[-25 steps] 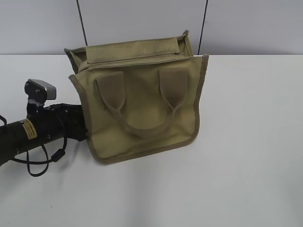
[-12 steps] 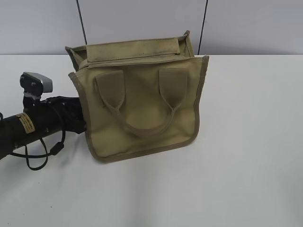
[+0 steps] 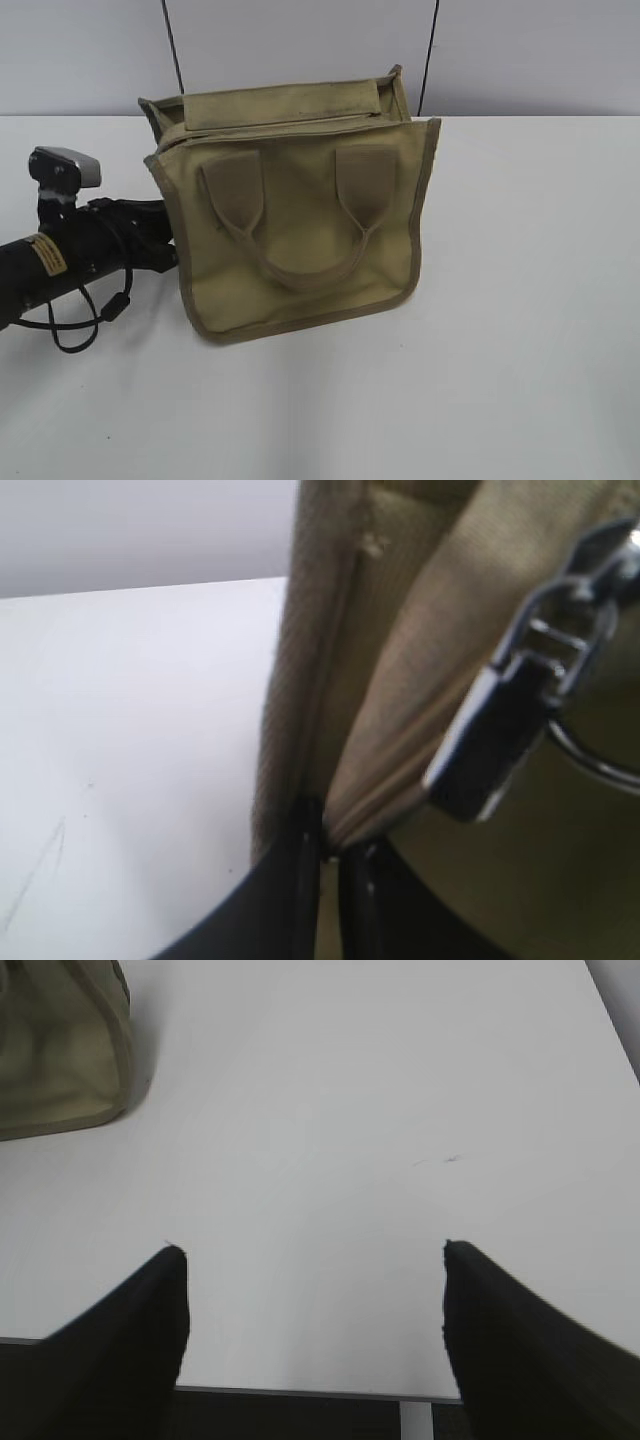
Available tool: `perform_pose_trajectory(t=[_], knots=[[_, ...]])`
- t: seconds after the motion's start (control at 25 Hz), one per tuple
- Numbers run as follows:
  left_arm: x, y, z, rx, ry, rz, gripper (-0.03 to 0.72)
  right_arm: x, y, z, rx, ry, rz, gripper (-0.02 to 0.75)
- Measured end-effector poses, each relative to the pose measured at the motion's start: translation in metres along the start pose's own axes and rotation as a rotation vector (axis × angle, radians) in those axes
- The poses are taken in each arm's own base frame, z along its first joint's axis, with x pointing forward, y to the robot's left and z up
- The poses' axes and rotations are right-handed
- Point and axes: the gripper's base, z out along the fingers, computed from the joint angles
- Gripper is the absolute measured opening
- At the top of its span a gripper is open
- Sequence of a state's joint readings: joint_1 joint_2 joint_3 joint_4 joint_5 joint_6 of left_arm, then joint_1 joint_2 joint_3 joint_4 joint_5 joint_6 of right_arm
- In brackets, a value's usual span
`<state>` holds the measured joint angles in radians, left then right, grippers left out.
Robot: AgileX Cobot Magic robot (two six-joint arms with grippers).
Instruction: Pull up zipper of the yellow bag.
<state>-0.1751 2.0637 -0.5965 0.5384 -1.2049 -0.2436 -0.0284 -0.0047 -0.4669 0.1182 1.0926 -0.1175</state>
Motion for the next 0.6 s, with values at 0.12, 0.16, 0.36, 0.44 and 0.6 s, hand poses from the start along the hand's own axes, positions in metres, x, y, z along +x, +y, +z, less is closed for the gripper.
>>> perform_pose_trajectory(t=[0.12, 0.16, 0.36, 0.44, 0.6], knots=[[-0.014, -0.005, -0.009, -0.006, -0.031, 0.007, 0.008, 0.0, 0.0, 0.0, 0.0, 0.0, -0.001, 0.575], [-0.019, -0.006, -0.012, -0.007, -0.041, 0.008, 0.008, 0.0, 0.0, 0.0, 0.0, 0.0, -0.001, 0.575], [-0.049, -0.013, -0.032, -0.065, 0.011, 0.062, 0.008, 0.0, 0.0, 0.0, 0.0, 0.0, -0.001, 0.575], [-0.063, -0.016, -0.04, -0.093, 0.027, 0.099, 0.008, 0.0, 0.0, 0.0, 0.0, 0.0, -0.001, 0.575], [-0.079, -0.017, -0.055, -0.16, 0.09, 0.17, 0.008, 0.0, 0.0, 0.0, 0.0, 0.0, -0.001, 0.575]])
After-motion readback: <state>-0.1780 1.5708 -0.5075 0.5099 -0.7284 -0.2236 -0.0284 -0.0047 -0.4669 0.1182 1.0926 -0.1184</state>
